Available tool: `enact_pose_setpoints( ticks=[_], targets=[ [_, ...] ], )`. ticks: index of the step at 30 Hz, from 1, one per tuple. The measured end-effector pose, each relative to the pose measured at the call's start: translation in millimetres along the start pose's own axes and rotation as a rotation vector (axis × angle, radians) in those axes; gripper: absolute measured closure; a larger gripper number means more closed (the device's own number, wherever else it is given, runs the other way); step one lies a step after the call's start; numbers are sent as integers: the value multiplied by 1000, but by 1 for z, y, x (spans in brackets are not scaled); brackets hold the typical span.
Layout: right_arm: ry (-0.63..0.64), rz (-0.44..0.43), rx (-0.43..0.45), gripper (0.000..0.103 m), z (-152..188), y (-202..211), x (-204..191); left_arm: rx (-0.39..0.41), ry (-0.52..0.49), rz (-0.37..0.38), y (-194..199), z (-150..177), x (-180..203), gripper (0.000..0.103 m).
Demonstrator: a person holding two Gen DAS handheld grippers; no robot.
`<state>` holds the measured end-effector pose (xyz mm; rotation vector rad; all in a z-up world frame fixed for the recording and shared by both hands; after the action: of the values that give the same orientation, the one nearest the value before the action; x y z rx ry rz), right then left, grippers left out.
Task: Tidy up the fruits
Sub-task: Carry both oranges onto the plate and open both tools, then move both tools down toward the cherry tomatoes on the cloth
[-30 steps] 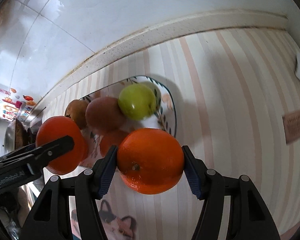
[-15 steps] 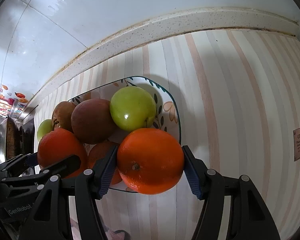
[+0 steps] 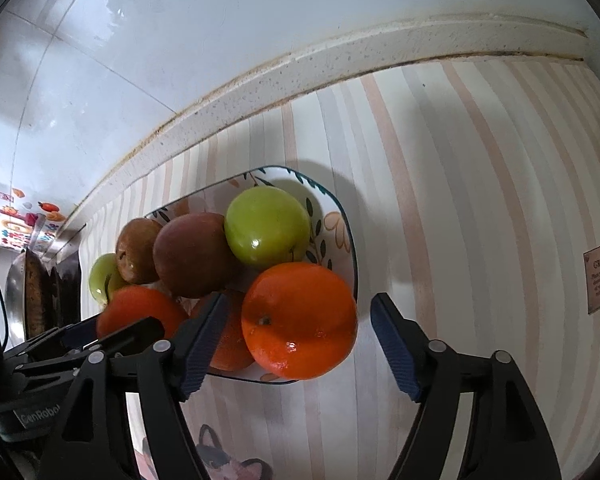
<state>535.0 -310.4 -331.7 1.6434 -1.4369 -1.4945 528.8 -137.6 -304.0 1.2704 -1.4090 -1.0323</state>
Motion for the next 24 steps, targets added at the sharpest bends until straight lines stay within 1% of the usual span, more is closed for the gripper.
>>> enact_pose_setpoints(
  ticks=[2,6,7,8,10,11,13,16,17,21,24],
  targets=[
    [0,-1,4,22,-1,3,-1,7,11,3,2,-1,-3,19],
    [11,19,12,22,0,9,-3,7,16,-1,4,1,-5,19],
    [15,24,14,21,0,12,-3,15,23,-15,7,1,-6,19],
    [22,32,20,17,1,18,-2,26,27,-18,11,2,-8,19],
    [46,56,42,9,3,31,-5,78,27,-45,27,5,-11,19],
    [66,72,55,8,4,40,-7,103,23,-56,35,7,-12,19],
    [104,105,77,8,9,56,-14,145,13,-83,52,15,-15,19],
    [158,129,116,6,19,85,-26,174,16,-89,72,30,-20,19],
    [169,132,128,6,22,92,-29,209,15,-106,78,34,-22,19],
    [214,142,171,6,36,124,-45,242,1,-113,105,57,-25,19],
    [237,143,195,6,48,145,-55,262,0,-100,124,73,-25,19]
  ],
)
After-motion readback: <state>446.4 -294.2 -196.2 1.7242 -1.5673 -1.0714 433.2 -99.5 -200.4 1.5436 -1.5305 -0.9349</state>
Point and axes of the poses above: each gripper's, at about its wrist camera, not at the fingertips, and y roughly against the way its jaws point, x to its right, z to its underside, the point moved 3 cm from there along -y, roughly the way its jaws point, and after that the axes turned 8 degrees about x, right-handed, at the moved point
